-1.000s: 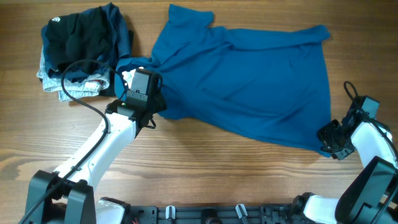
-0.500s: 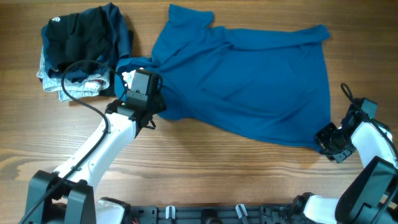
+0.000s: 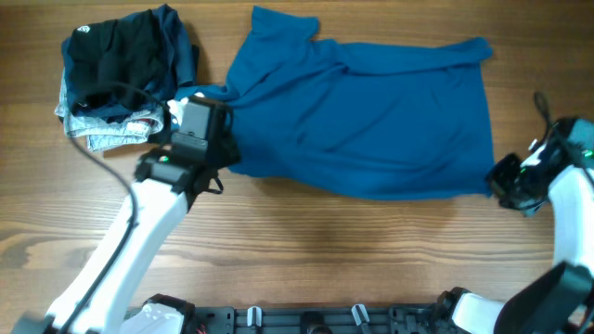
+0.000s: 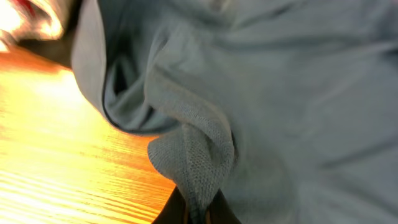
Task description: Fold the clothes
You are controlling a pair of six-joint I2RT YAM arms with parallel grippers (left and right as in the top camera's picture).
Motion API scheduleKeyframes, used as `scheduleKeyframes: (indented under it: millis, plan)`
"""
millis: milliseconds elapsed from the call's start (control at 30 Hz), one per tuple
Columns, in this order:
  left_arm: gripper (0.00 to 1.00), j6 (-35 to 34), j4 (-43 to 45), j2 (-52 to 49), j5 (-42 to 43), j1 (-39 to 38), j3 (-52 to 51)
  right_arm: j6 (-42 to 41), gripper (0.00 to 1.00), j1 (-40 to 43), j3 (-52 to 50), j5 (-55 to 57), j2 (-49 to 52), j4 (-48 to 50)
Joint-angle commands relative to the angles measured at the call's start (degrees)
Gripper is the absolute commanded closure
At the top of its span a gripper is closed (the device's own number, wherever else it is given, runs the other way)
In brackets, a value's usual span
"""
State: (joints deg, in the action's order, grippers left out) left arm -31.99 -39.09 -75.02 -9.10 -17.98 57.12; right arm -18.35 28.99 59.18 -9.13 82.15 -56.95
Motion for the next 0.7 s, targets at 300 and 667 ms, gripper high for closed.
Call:
scheduleKeyframes:
  millis: [300,667]
  plan:
    - [0.96,0.0,-23.9,13.2,-0.7,0.2,20.2,9.0,0.96,0.3,20.1,-4.5,-13.4,-19.2]
    - [0.96,-1.5,-32.2,19.0,3.0,0.1,23.9,10.7,0.96,3.4,27.7,-4.2,-18.6,-27.6]
